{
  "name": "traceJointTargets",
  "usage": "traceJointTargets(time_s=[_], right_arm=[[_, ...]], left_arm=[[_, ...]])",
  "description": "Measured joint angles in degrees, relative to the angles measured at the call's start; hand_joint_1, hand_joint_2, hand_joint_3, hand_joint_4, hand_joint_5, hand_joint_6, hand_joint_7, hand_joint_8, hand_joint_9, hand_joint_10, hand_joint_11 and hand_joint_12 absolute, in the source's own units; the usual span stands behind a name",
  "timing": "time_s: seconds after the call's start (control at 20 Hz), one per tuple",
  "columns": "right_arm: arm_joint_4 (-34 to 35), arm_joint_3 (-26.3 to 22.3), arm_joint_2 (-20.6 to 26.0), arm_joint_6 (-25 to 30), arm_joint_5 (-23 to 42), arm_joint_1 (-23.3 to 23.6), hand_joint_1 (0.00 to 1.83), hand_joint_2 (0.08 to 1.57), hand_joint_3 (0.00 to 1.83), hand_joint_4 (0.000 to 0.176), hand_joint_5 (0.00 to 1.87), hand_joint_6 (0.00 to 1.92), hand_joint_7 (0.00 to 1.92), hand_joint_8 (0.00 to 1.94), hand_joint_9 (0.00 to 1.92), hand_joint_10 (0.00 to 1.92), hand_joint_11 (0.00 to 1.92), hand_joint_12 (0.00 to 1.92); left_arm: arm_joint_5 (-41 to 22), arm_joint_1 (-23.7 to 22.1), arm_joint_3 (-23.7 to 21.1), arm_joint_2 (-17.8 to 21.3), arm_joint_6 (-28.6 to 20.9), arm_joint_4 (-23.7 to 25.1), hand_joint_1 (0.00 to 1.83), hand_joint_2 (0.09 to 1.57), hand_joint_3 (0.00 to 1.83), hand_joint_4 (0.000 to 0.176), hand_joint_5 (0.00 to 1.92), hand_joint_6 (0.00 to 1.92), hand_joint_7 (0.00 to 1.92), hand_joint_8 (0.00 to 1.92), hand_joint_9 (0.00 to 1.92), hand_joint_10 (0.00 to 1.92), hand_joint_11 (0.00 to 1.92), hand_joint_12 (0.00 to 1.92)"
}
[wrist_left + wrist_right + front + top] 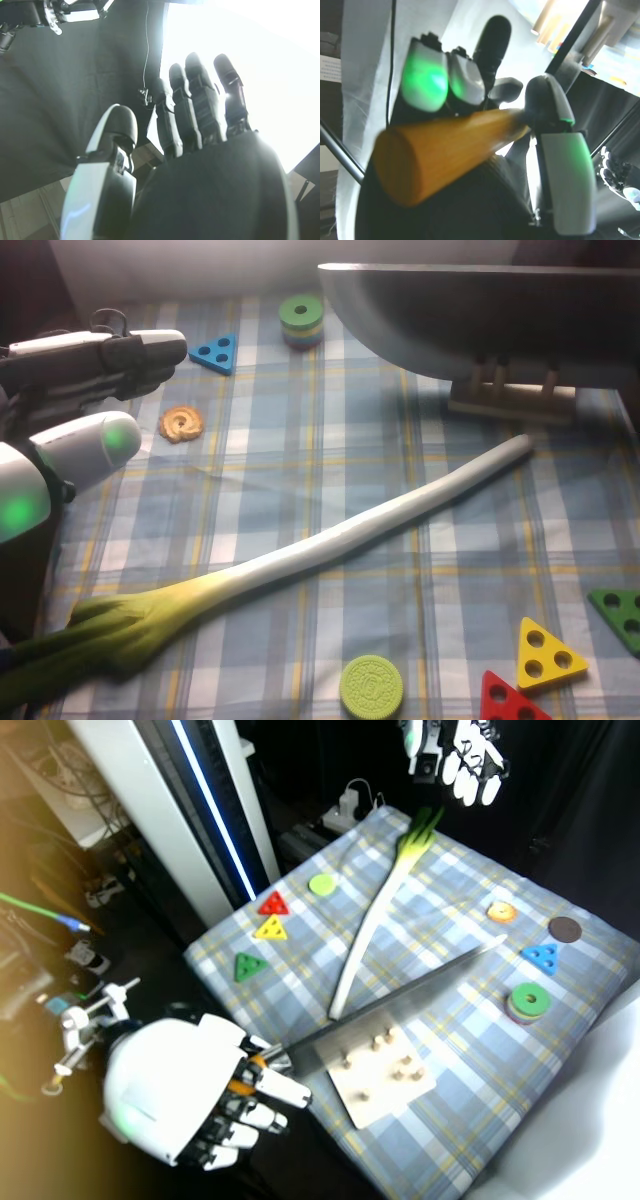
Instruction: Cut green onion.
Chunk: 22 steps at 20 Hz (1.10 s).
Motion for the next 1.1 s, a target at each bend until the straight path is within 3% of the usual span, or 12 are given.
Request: traceJointTargets(time_s=[0.2,0.25,0.3,0.4,0.5,0.65,0.7,0.75,0.8,0.85,0.95,1.1], right_arm=[[-3.91,-2.45,1.92,-0.39,3.63,2.05,0.73,1.39,0.00,0.175,1.14,1.92,1.38,1.94,1.52,1.92,1.53,1.92],[-5.05,-2.89,2.03,-0.31,4.76,2.97,0.75,1.38,0.00,0.174,1.14,1.92,1.38,1.94,1.51,1.92,1.54,1.92],[-7.23,-3.61,2.03,-0.26,6.36,4.09,0.77,1.39,0.00,0.173,1.16,1.92,1.39,1.94,1.52,1.92,1.56,1.92],[-9.49,-4.61,2.05,-0.13,7.89,4.42,0.81,1.39,0.00,0.169,1.20,1.92,1.39,1.94,1.51,1.92,1.53,1.92],[-11.80,-5.86,2.36,-0.11,8.55,4.42,0.74,1.38,0.00,0.163,1.17,1.92,1.38,1.94,1.50,1.92,1.52,1.92],[-13.94,-7.10,3.26,-0.13,9.35,4.68,0.71,1.36,0.00,0.158,1.15,1.92,1.39,1.94,1.50,1.92,1.52,1.92],[-14.49,-7.32,3.28,-0.11,10.10,4.76,0.73,1.35,0.00,0.158,1.16,1.92,1.40,1.94,1.51,1.92,1.51,1.92],[-14.60,-7.48,3.23,-0.11,10.60,4.83,0.75,1.35,0.00,0.156,1.18,1.92,1.42,1.94,1.54,1.92,1.53,1.92],[-14.75,-7.67,3.19,-0.11,10.75,4.92,0.76,1.36,0.00,0.155,1.18,1.92,1.42,1.94,1.53,1.92,1.53,1.92],[-15.17,-7.74,3.15,-0.11,10.91,5.01,0.73,1.37,0.00,0.154,1.18,1.92,1.42,1.94,1.53,1.92,1.53,1.92],[-15.21,-8.57,3.15,-0.11,11.13,4.98,0.79,1.38,0.00,0.158,1.12,1.92,1.34,1.94,1.44,1.92,1.48,1.92],[-15.85,-9.88,3.17,-0.11,11.43,4.02,0.86,1.38,0.00,0.158,1.14,1.92,1.40,1.94,1.51,1.92,1.52,1.92]], left_arm=[[0.00,0.00,0.24,0.00,0.00,0.20,0.56,1.36,0.00,0.051,0.56,0.00,0.57,0.00,0.52,0.00,0.00,0.89],[-0.02,0.00,0.28,0.00,-0.02,0.48,0.58,1.35,0.00,0.046,0.55,0.00,0.56,0.00,0.51,0.00,0.00,0.88],[0.04,0.00,0.46,0.04,-0.04,1.44,0.56,1.37,0.00,0.027,0.58,0.00,0.57,0.00,0.52,0.01,0.00,0.95],[0.33,-0.04,0.79,0.07,-0.02,1.99,0.41,1.40,0.01,0.043,0.59,0.00,0.59,0.01,0.57,0.02,0.00,1.02],[1.07,-0.24,0.85,0.13,-0.02,1.97,0.49,1.39,0.00,0.023,0.58,0.01,0.60,0.00,0.59,0.02,0.00,1.06],[4.02,-1.95,1.22,0.39,-0.02,4.46,0.45,1.40,0.00,0.032,0.57,0.01,0.61,0.01,0.58,0.01,0.00,1.07],[6.38,-4.28,1.88,0.42,-0.02,7.08,0.33,1.43,0.01,0.032,0.54,0.01,0.61,0.00,0.56,0.01,0.00,1.05],[8.59,-6.58,2.01,0.39,-0.04,8.74,0.36,1.42,0.00,0.029,0.54,0.01,0.61,0.00,0.55,0.00,0.00,1.03],[11.19,-9.20,2.56,0.13,-0.04,11.45,0.57,1.29,0.00,0.016,0.64,0.02,0.61,0.00,0.56,0.00,0.00,1.03],[14.05,-12.20,3.02,-0.61,-0.09,13.99,0.63,1.25,0.00,0.006,0.64,0.01,0.60,0.00,0.55,0.00,0.00,1.00],[22.03,-18.43,4.00,-3.82,-0.09,20.50,0.59,1.23,0.00,0.003,0.62,0.00,0.64,0.01,0.58,0.01,0.00,1.03],[30.71,-20.94,3.91,-6.16,-0.31,26.93,0.68,1.16,0.00,0.002,0.61,0.00,0.62,0.00,0.57,0.00,0.00,0.95]])
